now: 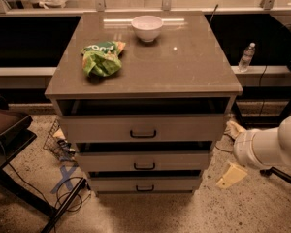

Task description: Open bottom drawer

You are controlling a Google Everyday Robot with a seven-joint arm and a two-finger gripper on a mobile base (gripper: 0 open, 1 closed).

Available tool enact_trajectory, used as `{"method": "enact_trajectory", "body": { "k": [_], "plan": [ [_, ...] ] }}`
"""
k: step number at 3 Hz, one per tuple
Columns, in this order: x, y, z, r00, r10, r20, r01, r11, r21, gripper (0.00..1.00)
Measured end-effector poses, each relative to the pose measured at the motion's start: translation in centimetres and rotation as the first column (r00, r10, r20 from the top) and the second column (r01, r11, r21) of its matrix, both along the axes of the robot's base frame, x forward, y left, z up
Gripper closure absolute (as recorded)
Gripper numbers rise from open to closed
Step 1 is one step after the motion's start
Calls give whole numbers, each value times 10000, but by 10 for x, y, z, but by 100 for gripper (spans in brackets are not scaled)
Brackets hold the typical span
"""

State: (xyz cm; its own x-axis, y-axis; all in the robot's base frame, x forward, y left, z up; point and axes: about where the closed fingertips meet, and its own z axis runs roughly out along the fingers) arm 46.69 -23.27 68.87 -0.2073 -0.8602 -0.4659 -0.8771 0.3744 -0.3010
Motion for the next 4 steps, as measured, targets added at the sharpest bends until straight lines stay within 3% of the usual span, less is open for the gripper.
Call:
{"method": "enact_trajectory", "body": {
  "k": [1,3,4],
  "plan": [
    [3,3,-17,9999,73,-130,-70,9998,210,0],
    [6,-9,-136,9928,164,-1186,-11,9918,1278,0],
    [16,-7,-209,9899,624,-1272,-415,9861,1606,0]
  ]
}}
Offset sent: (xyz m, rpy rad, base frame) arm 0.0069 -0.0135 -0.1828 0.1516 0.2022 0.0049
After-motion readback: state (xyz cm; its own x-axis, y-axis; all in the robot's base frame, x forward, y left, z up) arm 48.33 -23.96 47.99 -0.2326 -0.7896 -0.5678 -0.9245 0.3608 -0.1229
